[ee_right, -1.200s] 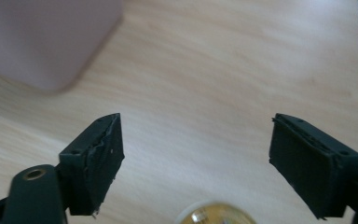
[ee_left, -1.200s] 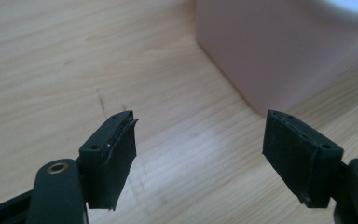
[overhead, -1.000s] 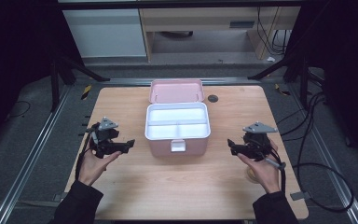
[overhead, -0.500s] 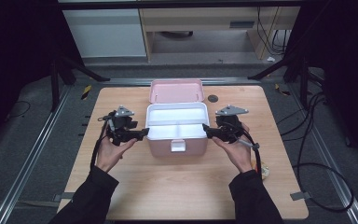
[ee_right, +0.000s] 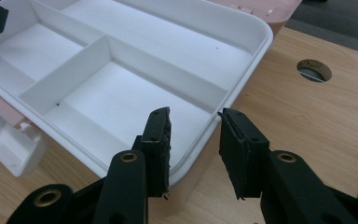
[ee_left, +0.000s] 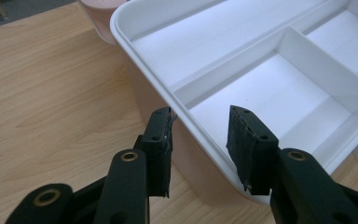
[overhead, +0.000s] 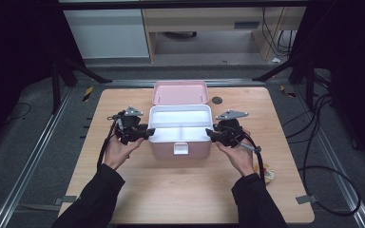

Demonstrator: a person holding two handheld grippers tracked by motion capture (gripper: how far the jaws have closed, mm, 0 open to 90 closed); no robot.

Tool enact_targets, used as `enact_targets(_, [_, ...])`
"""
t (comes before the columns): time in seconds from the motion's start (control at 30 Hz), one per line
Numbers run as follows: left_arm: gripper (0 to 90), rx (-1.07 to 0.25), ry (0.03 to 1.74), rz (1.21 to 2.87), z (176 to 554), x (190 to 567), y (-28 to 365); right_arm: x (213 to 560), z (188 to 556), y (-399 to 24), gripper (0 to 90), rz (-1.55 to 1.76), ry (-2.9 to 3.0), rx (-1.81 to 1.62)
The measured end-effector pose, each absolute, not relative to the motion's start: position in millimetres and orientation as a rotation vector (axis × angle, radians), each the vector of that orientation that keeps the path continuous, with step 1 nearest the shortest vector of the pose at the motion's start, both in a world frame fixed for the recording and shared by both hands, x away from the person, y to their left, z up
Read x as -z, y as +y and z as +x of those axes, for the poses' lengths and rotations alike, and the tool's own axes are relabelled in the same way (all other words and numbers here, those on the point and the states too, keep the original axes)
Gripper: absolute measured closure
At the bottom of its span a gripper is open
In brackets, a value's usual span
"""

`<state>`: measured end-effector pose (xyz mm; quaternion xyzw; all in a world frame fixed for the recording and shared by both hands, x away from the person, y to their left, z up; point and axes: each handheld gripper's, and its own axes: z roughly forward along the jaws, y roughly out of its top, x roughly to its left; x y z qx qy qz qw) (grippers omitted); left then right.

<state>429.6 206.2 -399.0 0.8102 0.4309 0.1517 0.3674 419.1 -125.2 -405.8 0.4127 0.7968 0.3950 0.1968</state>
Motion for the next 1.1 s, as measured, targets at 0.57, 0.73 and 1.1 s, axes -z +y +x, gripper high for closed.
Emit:
enact_targets(0.57, [40.9,-0.447,0.903,2.123,436.0,368.7,222.6,380.2,421.2,-130.1,42.6,1.037,2.202,-1.111])
enact_targets(0.73, [37.9,-0.475,0.751,2.178,447.7,356.4,223.4,364.8,431.4,-131.0,42.2,0.928,2.261,-1.075])
enact_targets(1.1, [38.6,-0.458,0.607,2.354,468.0,349.1,208.7,344.1,454.2,-123.1,40.1,0.749,2.398,-0.951])
